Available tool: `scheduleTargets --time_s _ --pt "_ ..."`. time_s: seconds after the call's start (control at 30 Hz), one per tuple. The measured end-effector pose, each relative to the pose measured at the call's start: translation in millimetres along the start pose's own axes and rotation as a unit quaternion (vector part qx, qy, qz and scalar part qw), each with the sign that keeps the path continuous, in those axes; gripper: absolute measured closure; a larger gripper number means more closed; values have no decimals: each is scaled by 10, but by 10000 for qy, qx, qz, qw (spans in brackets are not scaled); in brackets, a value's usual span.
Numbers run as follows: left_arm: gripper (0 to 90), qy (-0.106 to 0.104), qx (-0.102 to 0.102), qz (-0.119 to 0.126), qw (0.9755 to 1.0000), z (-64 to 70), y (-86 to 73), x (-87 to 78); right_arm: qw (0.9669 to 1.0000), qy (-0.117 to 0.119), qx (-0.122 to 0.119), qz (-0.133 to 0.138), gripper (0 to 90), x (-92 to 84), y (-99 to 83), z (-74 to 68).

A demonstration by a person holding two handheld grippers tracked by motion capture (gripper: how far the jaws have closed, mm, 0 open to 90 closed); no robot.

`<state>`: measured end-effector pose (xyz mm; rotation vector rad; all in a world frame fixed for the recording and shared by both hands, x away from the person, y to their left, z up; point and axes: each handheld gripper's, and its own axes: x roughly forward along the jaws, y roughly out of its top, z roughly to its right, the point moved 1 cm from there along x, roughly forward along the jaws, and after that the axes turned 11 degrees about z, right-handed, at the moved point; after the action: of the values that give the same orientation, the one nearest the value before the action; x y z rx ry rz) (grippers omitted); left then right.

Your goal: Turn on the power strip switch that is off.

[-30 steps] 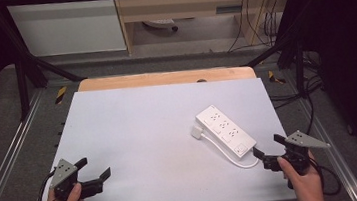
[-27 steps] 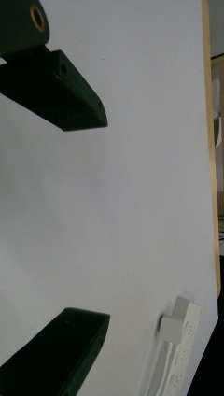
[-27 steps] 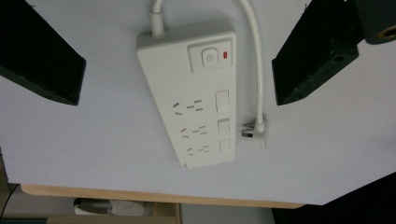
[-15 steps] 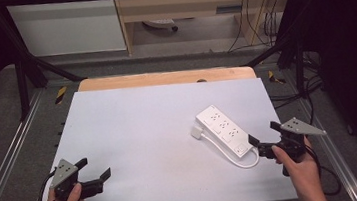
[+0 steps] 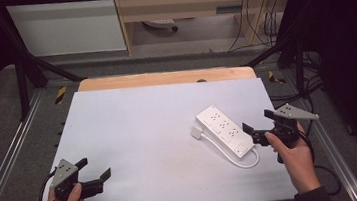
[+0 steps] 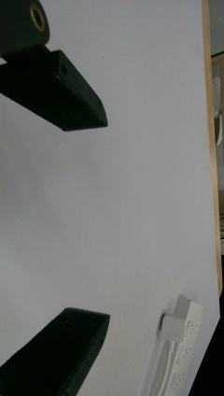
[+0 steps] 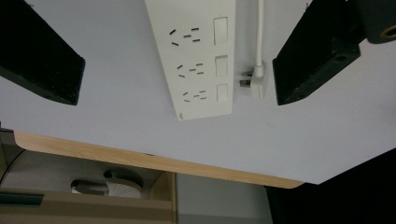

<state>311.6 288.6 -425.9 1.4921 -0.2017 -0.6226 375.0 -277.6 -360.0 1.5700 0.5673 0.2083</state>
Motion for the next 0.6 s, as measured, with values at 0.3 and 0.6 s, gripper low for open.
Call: scheduleTargets --time_s 0.3,0.6 --pt "59 1 12 2 10000 1 -1 4 10000 31 18 -18 30 119 59 11" --pt "59 -8 9 2 10000 3 -2 6 10000 62 30 -49 30 206 85 28"
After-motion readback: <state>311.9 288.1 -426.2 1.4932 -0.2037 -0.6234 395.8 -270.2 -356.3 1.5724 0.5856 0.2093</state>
